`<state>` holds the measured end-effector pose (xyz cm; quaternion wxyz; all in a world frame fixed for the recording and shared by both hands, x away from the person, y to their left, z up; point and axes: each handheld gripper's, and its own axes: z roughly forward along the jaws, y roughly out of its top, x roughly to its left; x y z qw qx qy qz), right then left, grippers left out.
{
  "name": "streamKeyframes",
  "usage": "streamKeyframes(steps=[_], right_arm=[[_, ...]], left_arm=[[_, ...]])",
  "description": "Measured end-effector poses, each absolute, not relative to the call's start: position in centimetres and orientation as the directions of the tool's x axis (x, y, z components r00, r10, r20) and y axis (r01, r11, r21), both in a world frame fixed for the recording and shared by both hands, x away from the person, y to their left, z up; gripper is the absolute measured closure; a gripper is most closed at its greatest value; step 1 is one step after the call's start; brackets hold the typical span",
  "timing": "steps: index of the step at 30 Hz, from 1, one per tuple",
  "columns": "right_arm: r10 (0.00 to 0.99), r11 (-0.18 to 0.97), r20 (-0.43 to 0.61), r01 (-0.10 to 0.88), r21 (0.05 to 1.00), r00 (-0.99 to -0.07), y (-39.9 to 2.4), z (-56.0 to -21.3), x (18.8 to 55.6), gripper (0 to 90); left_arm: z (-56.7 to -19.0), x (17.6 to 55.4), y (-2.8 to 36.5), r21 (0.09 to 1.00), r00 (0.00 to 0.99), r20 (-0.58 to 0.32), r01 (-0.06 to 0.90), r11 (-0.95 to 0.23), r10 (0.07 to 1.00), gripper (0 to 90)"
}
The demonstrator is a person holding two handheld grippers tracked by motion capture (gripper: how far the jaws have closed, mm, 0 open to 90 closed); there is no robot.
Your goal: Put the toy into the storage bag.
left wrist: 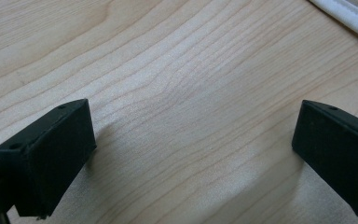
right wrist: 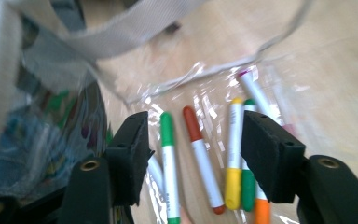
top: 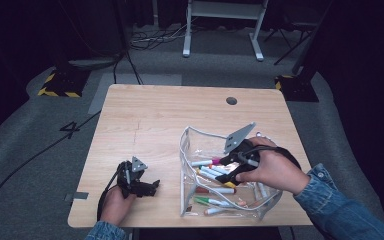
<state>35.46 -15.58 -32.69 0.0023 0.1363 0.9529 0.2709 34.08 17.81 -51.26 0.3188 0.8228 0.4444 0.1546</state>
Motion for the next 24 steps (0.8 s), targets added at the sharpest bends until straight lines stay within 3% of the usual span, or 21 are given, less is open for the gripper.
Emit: streamKeyframes(steps=[10,24], right_arm=[[0.446,0.692,0.025,0.362,0.624,-0.895,-21.6,-28.4,36.8,45.0],[0.708,0.521,0.006,0.527,0.672,-0.706,-30.9,-28.3,40.0,48.4]], left_arm=[[-51.3,34.1,17.8,0.663,0.558,-0.029,0.632,-0.402,0.830,0.0],[-51.3,33.9,17.9,0.662,0.558,-0.032,0.633,-0.401,0.829,0.0]])
